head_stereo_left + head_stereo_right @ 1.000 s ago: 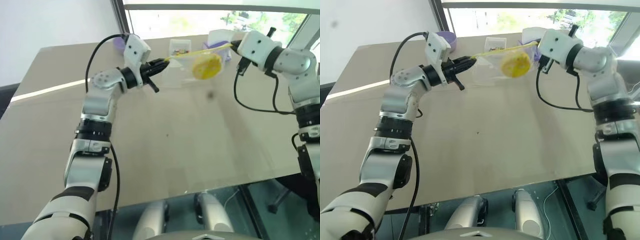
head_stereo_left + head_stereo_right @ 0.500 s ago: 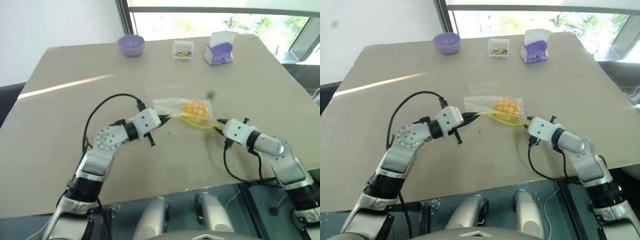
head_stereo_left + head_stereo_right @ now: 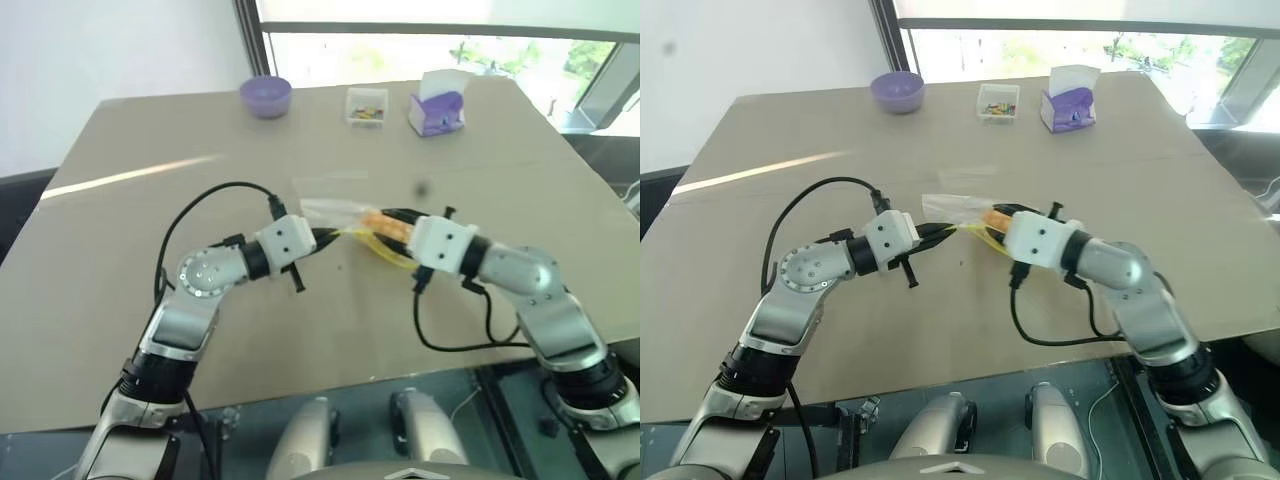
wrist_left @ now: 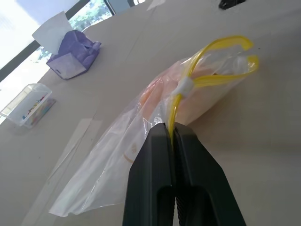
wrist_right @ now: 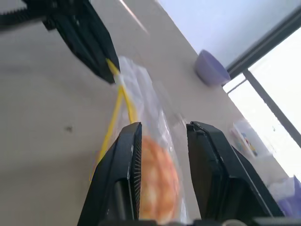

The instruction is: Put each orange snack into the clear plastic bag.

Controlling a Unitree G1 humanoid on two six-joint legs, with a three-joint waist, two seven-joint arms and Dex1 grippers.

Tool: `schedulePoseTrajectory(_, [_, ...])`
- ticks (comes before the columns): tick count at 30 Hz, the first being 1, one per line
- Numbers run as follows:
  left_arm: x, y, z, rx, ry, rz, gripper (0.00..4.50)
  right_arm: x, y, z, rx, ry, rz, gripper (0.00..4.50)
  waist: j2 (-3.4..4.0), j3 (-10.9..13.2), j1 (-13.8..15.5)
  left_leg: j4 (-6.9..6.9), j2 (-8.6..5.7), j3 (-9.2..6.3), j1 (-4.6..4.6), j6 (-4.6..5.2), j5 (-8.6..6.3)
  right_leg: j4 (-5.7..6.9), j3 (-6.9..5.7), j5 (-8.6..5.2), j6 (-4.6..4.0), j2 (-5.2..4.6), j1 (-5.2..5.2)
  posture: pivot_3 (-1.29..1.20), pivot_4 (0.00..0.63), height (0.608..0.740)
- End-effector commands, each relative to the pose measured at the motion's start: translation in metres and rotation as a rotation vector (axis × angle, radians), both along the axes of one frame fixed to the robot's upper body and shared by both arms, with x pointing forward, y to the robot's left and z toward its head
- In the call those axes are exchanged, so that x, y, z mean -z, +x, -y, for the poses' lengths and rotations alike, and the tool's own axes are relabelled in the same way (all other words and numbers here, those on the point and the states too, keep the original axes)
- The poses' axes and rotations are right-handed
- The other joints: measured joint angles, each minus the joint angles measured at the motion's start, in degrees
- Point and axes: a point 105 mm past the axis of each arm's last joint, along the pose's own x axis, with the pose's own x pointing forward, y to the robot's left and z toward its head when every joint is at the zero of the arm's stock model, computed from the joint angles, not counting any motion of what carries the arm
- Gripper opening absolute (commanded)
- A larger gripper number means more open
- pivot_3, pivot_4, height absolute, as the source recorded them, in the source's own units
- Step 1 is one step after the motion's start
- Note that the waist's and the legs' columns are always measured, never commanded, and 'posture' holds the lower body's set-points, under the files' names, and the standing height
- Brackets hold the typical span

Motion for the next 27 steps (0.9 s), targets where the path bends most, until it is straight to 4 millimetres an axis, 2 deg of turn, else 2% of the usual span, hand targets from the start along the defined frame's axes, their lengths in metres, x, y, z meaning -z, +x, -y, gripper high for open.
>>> schedulePoseTrajectory(1, [-0.012,-0.001,-0.003,0.024,0.004,0.048,0.0,-0.008,0.006,-0.017,-0.025,-0.015,0.068,1.61,0.0,0.0,0.11,0.0,-0.01,0.0,-0.01,0.0,0.0,-0.01,0.0,0.0,-0.01,0.0,-0.01,0.0,0.15,0.74])
schedulePoseTrajectory(4, [-0.012,0.0,-0.007,0.039,0.033,0.054,0.0,-0.006,0.009,-0.032,-0.062,-0.047,0.085,1.61,0.0,0.0,0.21,-0.04,-0.02,-0.02,-0.04,-0.01,0.0,-0.04,-0.02,0.0,-0.02,-0.01,-0.03,0.0,0.15,0.74])
schedulePoseTrajectory(8, [-0.014,0.004,-0.011,0.041,0.04,0.051,0.0,-0.005,0.009,-0.039,-0.092,-0.089,0.107,1.61,0.01,0.0,0.23,-0.07,-0.02,-0.07,-0.05,-0.01,-0.01,-0.07,-0.07,0.0,-0.02,-0.01,-0.03,0.0,0.15,0.74])
schedulePoseTrajectory(17, [-0.015,0.006,-0.012,0.045,0.028,0.019,0.0,-0.005,0.001,-0.042,-0.15,-0.13,0.096,1.61,0.01,0.01,0.15,-0.11,-0.02,-0.07,-0.05,-0.01,-0.01,-0.09,-0.07,0.0,-0.02,-0.01,-0.04,0.0,0.15,0.74])
schedulePoseTrajectory(27, [-0.017,0.011,-0.007,0.05,0.023,0.01,0.0,-0.003,0.003,-0.044,-0.132,-0.116,0.067,1.61,0.01,0.01,0.1,-0.11,-0.02,-0.07,-0.05,-0.01,-0.01,-0.09,-0.08,0.0,-0.02,0.0,-0.04,0.0,0.15,0.74])
